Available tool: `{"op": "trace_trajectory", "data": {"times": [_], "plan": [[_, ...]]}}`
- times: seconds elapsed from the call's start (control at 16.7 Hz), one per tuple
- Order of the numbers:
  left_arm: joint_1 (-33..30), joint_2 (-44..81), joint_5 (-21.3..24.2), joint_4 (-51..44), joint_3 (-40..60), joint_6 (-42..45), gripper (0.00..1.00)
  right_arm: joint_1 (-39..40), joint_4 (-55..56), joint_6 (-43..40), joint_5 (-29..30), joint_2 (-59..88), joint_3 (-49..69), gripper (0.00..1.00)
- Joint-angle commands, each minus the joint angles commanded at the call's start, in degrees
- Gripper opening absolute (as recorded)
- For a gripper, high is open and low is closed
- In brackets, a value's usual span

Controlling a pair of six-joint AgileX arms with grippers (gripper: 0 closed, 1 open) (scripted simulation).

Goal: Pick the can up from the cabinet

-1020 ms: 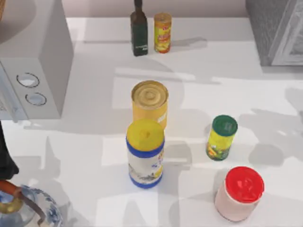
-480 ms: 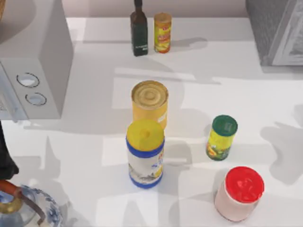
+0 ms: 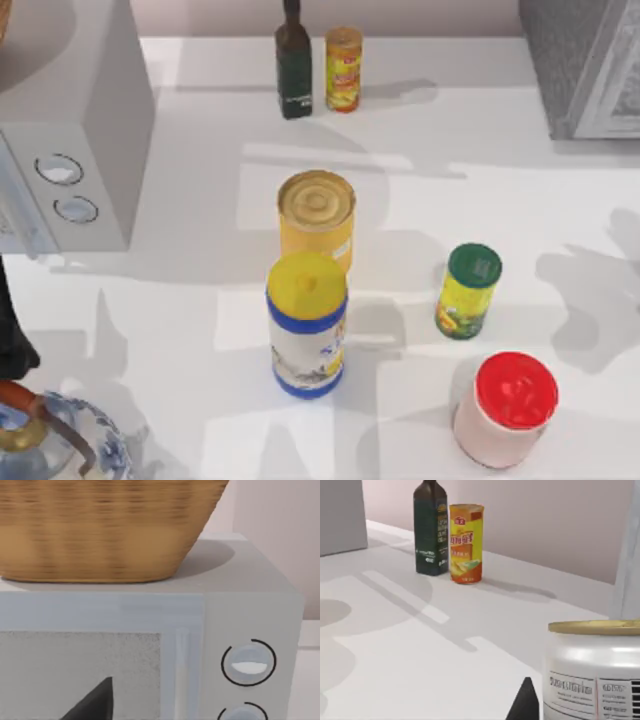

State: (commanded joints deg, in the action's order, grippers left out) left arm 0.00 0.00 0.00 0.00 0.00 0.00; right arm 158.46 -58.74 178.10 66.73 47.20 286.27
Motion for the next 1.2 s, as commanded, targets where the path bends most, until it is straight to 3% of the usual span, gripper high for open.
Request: {"op": "trace_trajectory", "data": {"times": [0.36, 1.14, 1.2], "plan": [[0.0, 0.0, 0.0, 0.0, 0.0, 0.0, 1.0, 0.9, 0.1, 0.1, -0.6, -1.2, 0.0, 0.0], [0.0, 0.0, 0.0, 0.0, 0.0, 0.0, 1.0, 0.9, 0.1, 0.1, -0.6, -1.2, 0.0, 0.98], [0.0, 0.0, 0.0, 0.0, 0.0, 0.0, 1.0, 0.9, 0.1, 0.1, -0.6, -1.2, 0.0, 1.0]]}}
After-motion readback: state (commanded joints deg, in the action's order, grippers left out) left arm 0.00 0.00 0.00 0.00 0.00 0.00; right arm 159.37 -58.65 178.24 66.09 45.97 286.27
